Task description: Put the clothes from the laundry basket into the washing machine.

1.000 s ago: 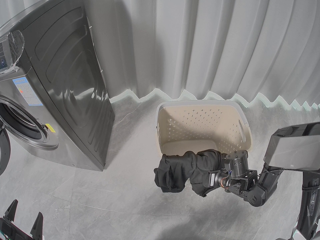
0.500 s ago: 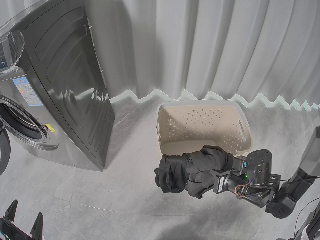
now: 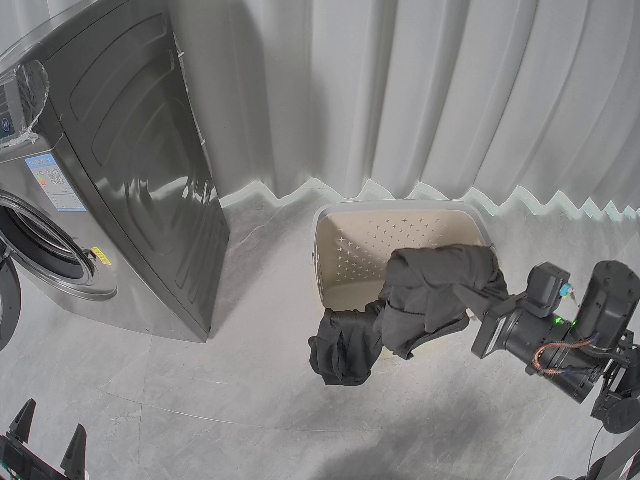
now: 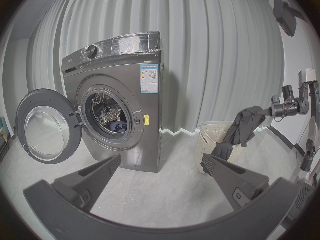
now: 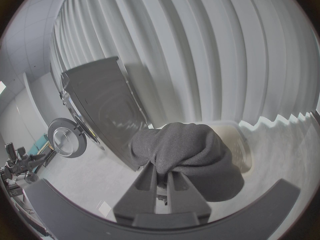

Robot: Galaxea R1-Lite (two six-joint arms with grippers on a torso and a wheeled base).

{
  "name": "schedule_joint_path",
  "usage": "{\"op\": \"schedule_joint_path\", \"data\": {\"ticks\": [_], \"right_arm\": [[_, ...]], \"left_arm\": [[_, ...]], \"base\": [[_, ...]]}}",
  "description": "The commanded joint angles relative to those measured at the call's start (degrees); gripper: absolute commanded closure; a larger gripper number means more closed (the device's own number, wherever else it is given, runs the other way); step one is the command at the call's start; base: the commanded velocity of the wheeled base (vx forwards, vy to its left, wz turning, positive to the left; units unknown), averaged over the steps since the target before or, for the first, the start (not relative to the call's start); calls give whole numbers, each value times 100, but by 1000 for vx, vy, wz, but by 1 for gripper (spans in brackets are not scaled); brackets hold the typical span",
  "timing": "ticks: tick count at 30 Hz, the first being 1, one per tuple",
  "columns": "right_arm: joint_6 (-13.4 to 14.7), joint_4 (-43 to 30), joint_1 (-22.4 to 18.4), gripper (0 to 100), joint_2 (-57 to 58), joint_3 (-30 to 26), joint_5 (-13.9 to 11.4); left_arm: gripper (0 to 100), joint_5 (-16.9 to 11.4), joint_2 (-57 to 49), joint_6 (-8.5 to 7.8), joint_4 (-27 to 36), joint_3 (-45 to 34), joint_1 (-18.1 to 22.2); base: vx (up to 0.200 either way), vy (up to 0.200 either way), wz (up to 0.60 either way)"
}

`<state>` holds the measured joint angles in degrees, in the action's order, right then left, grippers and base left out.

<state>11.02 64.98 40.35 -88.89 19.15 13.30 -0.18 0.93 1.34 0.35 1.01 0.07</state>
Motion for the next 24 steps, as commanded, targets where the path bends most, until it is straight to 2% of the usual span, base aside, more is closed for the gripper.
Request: {"op": "schedule_joint_path", "data": {"ticks": [1,5,8,11,18,21,24], "right_arm": [[-162,-2,17,100,505,300,-12],[-214,-11,69,100,672,405,-12],[-381,50,96,100,680,150,-12],[-434,59,25,100,707,54,-12],[-425,-11,8,100,733,54,67],[-425,-29,-1,100,716,36,111],[-425,-46,-10,100,707,62,287]], "left_arm": [[0,1,-93,-2,0,-84,1],[0,-8,-93,-11,0,-84,1],[0,1,-93,7,0,-84,1],[0,1,-93,15,0,-84,1],[0,45,-93,50,0,-84,1],[0,45,-93,59,0,-84,1],[0,45,-93,59,0,-84,1]], "base": [[0,0,0],[0,0,0],[-200,0,0],[-200,0,0],[0,0,0],[0,200,0],[0,200,0]]}}
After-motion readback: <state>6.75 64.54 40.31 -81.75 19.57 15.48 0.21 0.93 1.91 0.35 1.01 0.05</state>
